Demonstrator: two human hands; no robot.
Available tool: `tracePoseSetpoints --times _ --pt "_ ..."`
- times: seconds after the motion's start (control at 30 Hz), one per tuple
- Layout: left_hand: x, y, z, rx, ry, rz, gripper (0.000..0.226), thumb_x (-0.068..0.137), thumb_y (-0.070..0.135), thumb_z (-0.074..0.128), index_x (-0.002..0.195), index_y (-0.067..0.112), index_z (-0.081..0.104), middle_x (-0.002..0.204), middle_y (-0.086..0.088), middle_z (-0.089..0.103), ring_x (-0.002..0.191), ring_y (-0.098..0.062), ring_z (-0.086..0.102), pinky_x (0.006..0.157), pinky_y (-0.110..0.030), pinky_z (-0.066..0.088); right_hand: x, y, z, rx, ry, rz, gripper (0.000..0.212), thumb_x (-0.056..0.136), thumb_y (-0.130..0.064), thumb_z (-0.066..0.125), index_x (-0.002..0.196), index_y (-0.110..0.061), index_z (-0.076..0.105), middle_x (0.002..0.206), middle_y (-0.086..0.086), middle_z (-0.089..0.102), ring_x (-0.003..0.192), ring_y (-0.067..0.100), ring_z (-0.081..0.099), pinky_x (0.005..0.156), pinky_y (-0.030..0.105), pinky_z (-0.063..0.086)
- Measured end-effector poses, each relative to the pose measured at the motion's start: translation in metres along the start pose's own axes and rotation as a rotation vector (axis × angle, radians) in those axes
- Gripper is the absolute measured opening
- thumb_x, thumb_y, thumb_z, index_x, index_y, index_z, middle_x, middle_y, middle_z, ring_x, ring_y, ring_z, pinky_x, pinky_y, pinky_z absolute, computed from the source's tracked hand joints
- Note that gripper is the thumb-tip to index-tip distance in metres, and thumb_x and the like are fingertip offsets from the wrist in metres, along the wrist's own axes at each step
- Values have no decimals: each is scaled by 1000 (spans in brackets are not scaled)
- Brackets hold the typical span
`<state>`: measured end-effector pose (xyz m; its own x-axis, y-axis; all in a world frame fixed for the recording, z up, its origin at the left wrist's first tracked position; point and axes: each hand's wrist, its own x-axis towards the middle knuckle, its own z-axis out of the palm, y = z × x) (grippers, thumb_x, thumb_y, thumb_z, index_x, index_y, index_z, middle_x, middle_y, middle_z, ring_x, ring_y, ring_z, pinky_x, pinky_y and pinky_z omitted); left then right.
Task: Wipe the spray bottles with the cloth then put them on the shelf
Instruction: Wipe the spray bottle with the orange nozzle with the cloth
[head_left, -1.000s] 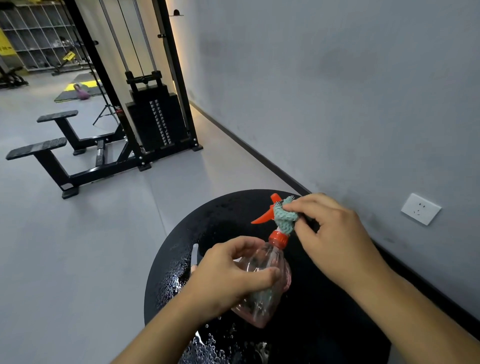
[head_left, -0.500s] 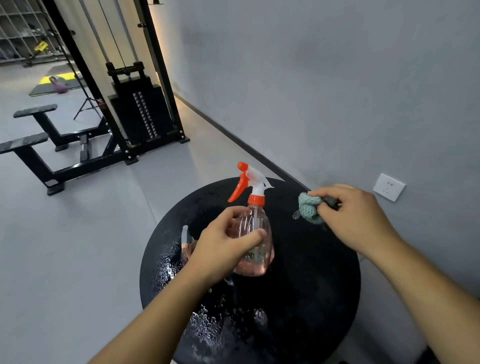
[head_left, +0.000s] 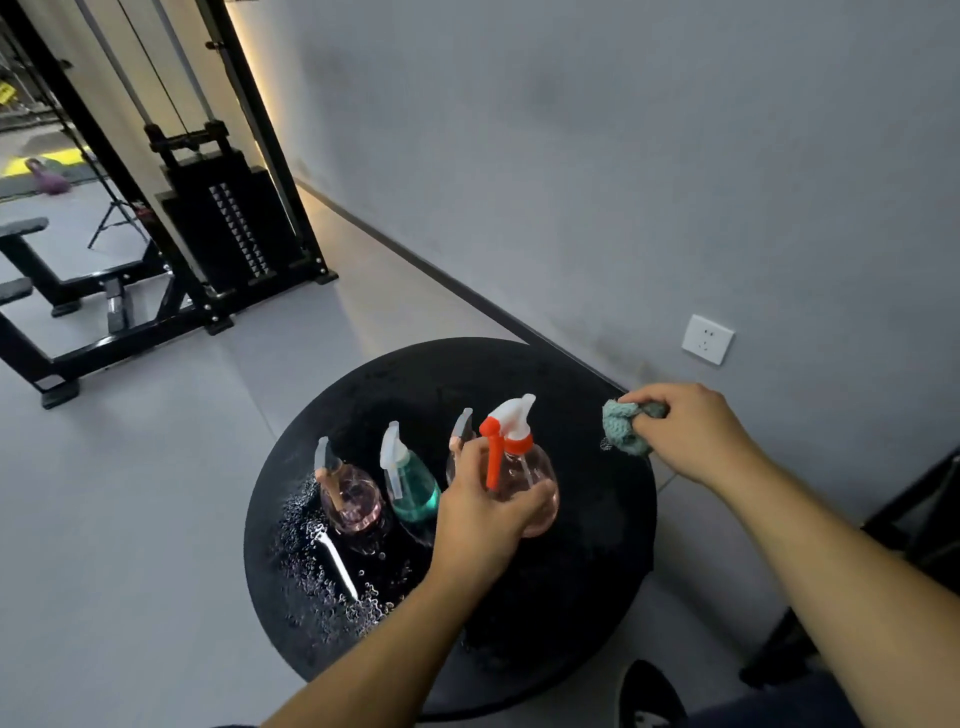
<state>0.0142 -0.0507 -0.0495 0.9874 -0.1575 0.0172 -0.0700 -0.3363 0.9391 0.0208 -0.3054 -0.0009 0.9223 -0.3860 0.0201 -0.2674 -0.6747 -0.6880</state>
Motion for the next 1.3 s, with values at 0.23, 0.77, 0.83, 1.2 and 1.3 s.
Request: tracePoseSetpoints --times 0.23,0.77,0.83,1.2,1.3 --pt "19 -25 38 37 -37 -54 41 82 36 91 115 42 67 94 22 77 88 8 72 82 -17 56 13 23 20 -39 -45 10 28 92 -12 67 107 -32 79 101 -4 73 78 4 61 59 10 40" --pt "63 -74 75 27 28 -122 47 84 35 88 123 41 63 101 15 74 93 5 71 88 -34 63 33 78 95 -161 -126 25 27 98 -9 61 117 -22 74 118 -1 61 98 17 62 82 27 53" --pt "68 -77 79 34 46 -120 48 85 36 87 124 41 61 102 15 73 94 6 70 89 -36 63 34 84 102 -176 -124 32 28 99 -8 60 119 -21 74 120 0 61 100 18 62 84 29 54" --pt "75 -89 83 77 14 -146 70 80 41 90 138 48 52 122 15 68 110 -7 68 98 -41 61 37 97 131 -241 -168 26 30 101 -11 58 128 -20 68 123 -2 54 97 15 58 81 22 50" --pt "72 -89 77 113 -16 -143 83 78 40 90 149 45 47 130 17 67 119 -7 66 104 -40 58 37 96 136 -255 -181 24 30 101 -13 59 129 -20 68 124 0 54 98 16 59 83 25 52"
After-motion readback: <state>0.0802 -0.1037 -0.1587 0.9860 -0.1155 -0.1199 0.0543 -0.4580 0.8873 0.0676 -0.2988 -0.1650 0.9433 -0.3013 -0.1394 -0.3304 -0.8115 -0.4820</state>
